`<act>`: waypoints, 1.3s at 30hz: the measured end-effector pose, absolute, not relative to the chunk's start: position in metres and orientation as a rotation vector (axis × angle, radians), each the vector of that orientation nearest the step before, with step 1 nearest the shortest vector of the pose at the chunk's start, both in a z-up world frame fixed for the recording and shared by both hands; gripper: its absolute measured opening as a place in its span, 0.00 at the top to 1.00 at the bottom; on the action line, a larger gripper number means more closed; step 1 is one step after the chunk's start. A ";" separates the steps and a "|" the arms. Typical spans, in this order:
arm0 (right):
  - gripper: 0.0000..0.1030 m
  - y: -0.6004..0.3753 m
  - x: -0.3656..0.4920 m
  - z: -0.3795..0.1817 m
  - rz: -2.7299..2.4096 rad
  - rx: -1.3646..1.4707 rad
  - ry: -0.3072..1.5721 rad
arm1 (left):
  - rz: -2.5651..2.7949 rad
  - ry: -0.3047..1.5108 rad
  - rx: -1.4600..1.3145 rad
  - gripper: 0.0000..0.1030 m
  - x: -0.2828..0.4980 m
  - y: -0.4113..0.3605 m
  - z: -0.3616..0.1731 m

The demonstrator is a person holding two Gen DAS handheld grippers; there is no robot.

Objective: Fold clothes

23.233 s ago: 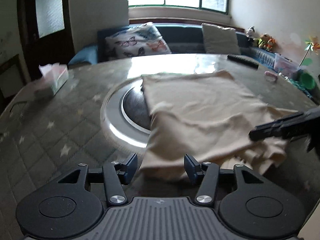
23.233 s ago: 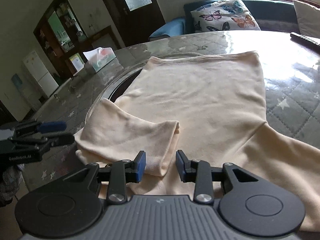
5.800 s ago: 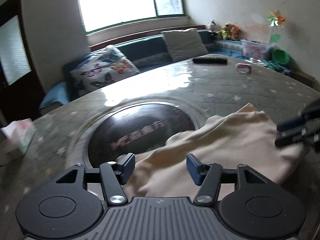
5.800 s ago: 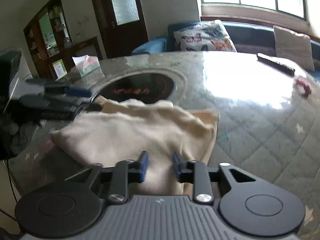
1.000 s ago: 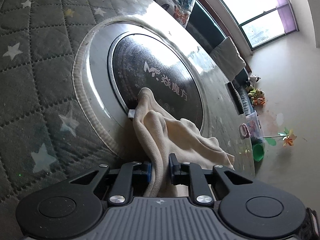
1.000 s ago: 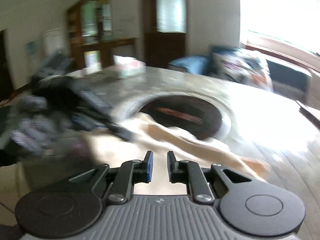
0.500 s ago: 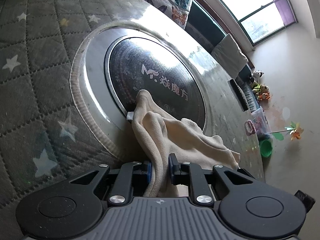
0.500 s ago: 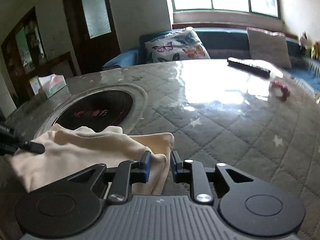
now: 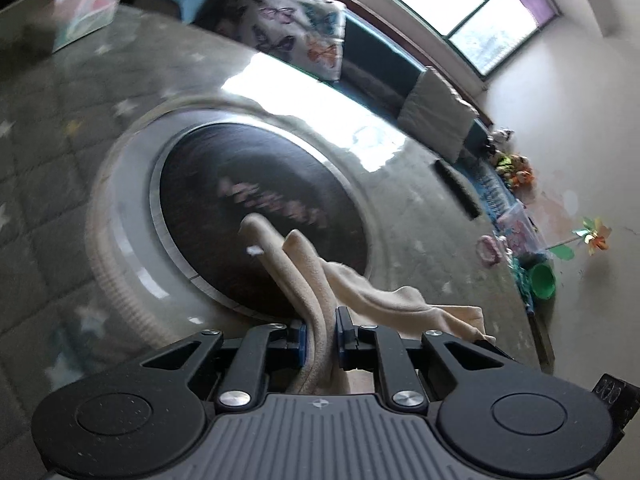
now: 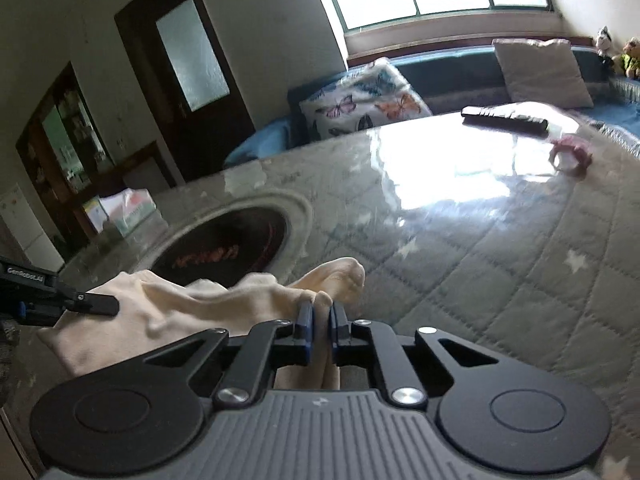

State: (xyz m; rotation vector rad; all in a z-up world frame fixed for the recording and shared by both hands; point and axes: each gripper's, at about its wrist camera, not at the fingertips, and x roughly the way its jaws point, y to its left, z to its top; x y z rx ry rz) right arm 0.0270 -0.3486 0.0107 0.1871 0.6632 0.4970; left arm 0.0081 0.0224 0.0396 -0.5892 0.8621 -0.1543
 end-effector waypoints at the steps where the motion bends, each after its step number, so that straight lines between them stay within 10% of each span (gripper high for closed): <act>1: 0.93 -0.352 0.025 0.014 0.489 0.184 0.651 | -0.166 0.861 -0.579 0.86 0.012 0.016 0.042; 24: 0.93 -0.488 0.072 0.044 0.039 0.112 0.550 | -0.438 0.958 -0.364 0.85 0.143 -0.174 0.027; 31: 0.92 -0.495 0.091 0.013 -0.021 0.106 0.643 | -0.364 0.968 -0.212 0.55 0.141 -0.178 0.015; 39: 0.88 -0.488 0.089 0.012 -0.027 0.086 0.631 | -0.314 0.940 -0.159 0.48 0.139 -0.174 0.016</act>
